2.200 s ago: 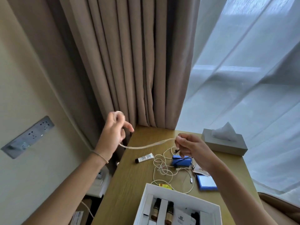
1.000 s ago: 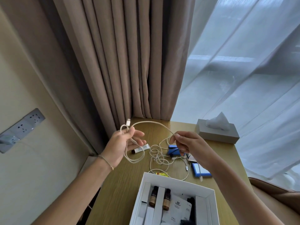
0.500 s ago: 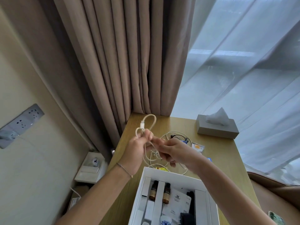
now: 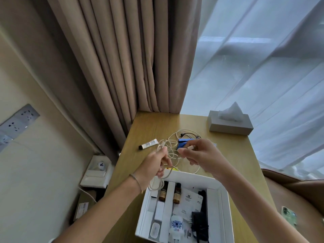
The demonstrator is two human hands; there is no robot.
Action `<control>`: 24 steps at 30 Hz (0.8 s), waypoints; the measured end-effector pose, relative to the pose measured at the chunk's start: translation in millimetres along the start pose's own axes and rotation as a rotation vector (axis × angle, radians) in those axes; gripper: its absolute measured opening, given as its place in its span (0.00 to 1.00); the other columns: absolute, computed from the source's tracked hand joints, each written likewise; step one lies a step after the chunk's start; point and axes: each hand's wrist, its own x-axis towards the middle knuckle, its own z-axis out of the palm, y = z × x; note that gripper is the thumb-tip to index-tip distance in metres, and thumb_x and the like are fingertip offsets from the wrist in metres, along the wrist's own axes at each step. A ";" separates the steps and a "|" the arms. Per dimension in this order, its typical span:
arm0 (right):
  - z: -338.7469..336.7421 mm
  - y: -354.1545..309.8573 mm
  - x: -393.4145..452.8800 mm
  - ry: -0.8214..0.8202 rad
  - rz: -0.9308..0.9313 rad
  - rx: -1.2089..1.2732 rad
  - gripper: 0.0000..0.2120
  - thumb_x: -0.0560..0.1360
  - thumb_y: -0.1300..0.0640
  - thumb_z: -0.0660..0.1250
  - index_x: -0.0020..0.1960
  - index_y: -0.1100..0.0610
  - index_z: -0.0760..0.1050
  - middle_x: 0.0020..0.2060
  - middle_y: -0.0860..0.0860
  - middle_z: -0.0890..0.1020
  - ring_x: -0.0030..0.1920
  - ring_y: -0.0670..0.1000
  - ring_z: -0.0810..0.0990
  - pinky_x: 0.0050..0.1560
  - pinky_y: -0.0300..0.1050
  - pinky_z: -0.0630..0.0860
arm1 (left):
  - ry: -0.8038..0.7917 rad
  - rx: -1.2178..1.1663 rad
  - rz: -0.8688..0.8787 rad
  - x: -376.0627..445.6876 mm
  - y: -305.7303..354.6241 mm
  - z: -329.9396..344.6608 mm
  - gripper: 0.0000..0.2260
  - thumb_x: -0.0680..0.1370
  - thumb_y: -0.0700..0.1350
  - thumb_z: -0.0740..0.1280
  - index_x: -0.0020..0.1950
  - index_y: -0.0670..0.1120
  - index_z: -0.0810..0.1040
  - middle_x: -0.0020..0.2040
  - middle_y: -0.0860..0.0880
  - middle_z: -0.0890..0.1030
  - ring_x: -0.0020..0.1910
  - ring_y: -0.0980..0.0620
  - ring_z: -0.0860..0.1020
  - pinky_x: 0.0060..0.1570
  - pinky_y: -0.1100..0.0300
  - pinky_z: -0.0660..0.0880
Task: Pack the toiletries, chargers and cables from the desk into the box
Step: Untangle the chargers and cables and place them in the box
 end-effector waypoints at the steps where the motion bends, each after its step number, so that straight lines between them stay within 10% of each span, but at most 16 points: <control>1: 0.6 0.6 -0.6 0.016 -0.024 -0.060 0.15 0.76 0.57 0.73 0.40 0.69 0.78 0.25 0.51 0.74 0.27 0.47 0.69 0.33 0.44 0.68 | -0.053 0.063 -0.002 -1.9 -3.3 4.7 0.18 0.84 0.57 0.57 0.45 0.44 0.72 0.40 0.47 0.81 0.25 0.57 0.67 0.24 0.65 0.65; 7: 3.3 19.1 -2.8 0.065 0.000 -0.214 0.13 0.74 0.51 0.75 0.33 0.54 0.81 0.24 0.48 0.80 0.25 0.44 0.75 0.30 0.37 0.71 | -0.353 0.236 0.086 -9.6 -15.5 22.6 0.13 0.82 0.57 0.63 0.64 0.54 0.73 0.45 0.47 0.85 0.25 0.57 0.67 0.24 0.67 0.65; 13: -2.7 51.3 -10.7 0.109 0.112 -0.203 0.11 0.75 0.48 0.73 0.40 0.54 0.80 0.23 0.47 0.78 0.23 0.41 0.71 0.28 0.34 0.67 | -0.170 0.173 -0.035 -2.6 -53.6 46.0 0.10 0.85 0.46 0.58 0.46 0.44 0.71 0.25 0.49 0.74 0.20 0.55 0.66 0.22 0.65 0.62; 24: -20.9 116.9 -61.9 0.172 0.356 -0.084 0.06 0.78 0.57 0.68 0.43 0.56 0.81 0.25 0.48 0.78 0.30 0.51 0.72 0.34 0.46 0.68 | -0.083 0.392 -0.382 40.2 -152.2 85.9 0.05 0.85 0.44 0.53 0.57 0.45 0.67 0.36 0.45 0.73 0.27 0.54 0.69 0.26 0.62 0.65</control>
